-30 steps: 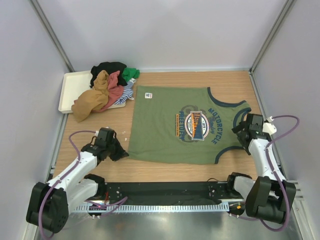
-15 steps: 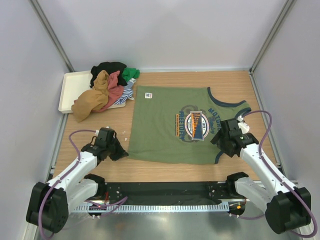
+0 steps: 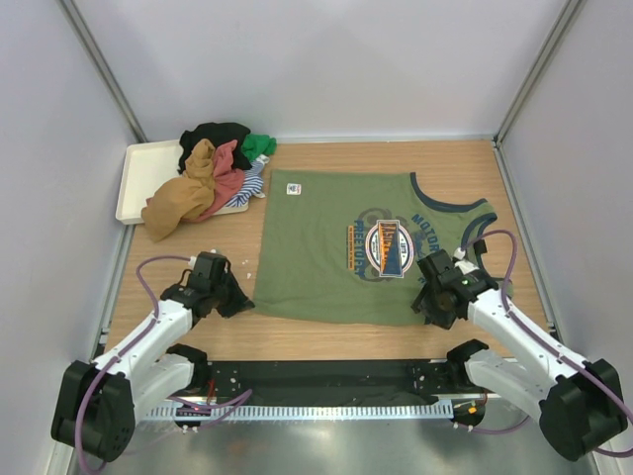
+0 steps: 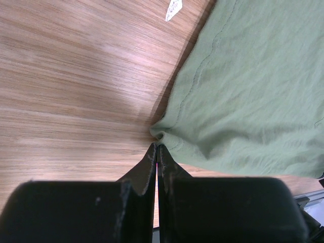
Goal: Fold and stack the tank tops
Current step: Fold the tank top
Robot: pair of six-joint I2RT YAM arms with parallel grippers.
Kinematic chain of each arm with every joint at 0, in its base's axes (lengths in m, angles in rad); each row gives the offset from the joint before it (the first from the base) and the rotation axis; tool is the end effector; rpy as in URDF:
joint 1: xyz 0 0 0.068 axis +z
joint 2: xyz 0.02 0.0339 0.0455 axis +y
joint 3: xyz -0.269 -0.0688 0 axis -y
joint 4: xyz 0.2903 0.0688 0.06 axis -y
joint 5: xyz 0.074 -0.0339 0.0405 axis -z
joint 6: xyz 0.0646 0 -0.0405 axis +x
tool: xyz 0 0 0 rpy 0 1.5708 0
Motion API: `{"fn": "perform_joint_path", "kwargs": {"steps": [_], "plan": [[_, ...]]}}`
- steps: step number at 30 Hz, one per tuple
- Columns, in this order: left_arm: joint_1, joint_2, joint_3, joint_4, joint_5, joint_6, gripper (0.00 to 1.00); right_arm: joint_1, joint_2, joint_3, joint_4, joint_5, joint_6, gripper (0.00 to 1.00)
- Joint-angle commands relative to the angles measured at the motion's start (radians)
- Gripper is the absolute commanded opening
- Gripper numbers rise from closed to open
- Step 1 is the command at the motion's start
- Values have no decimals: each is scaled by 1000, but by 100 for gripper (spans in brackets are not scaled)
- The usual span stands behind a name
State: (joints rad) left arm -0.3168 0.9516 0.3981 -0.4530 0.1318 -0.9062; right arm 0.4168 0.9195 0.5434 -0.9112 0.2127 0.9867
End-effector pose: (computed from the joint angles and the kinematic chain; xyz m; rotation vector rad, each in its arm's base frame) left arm 0.2028 -0.0754 0.1144 -0.7326 2.5907 -0.5934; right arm 0.1768 0.0634 0.1449 0.8248 2.6646 0.0296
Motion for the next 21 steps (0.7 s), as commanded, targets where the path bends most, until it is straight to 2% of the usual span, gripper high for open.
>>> {"fn": "perform_joint_path", "kwargs": {"steps": [1,6,9,10,11,17,21], "plan": [[-7,-5,33,24,-12,18,0,36,27,-2,-14,-3,47,55],[-7,-8,33,19,-17,20,0,50,88,-25,31,31,73,56],[-5,-2,34,19,-15,21,0,53,87,-22,35,79,92,33],[-7,-1,36,17,-15,23,0,53,78,-10,31,85,95,11],[-8,1,36,17,-14,24,0,53,68,-2,23,86,98,2],[-11,7,59,-6,-8,26,0,51,28,72,-20,57,83,1],[-13,15,94,-22,-11,26,0,51,57,86,20,40,66,2]]}}
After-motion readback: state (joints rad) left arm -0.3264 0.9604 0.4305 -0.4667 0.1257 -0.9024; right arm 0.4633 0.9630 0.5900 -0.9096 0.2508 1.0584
